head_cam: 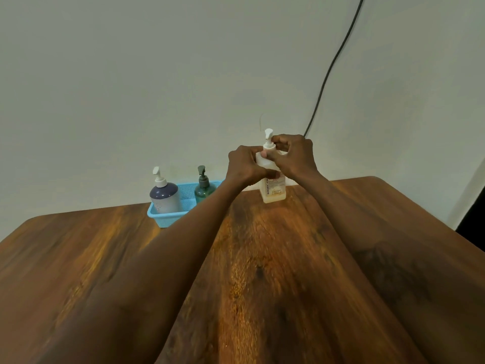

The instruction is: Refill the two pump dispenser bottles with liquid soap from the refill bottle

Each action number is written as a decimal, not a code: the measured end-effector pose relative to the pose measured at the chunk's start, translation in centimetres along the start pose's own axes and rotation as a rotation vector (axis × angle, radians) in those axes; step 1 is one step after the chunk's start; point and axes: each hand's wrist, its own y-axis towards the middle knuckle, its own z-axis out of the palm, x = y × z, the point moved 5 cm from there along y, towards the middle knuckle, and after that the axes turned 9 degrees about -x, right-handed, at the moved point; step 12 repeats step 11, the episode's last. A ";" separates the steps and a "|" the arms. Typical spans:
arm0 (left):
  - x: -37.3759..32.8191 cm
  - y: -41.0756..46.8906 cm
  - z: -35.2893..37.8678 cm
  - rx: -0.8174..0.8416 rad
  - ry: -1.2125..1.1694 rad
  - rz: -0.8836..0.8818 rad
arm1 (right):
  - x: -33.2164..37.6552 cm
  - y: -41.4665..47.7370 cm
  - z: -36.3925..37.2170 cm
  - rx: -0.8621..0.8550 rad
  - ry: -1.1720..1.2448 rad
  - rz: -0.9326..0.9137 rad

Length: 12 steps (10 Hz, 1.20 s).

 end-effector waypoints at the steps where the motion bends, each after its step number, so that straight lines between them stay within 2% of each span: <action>1: 0.4 1.0 1.7 0.018 -0.007 -0.008 | -1.9 0.9 0.3 -0.016 -0.009 0.025; 4: 2.5 2.6 7.7 0.086 -0.044 -0.076 | -8.4 2.2 1.6 -0.012 -0.027 0.151; 6: 2.2 3.0 8.6 0.091 -0.063 -0.092 | -10.1 3.0 1.6 -0.032 -0.032 0.166; 10: 1.0 1.1 7.5 0.101 -0.047 -0.090 | -10.1 2.6 1.3 0.061 -0.047 0.192; 12: 1.1 0.7 7.2 0.100 -0.013 -0.117 | -9.5 2.4 0.8 0.041 -0.068 0.201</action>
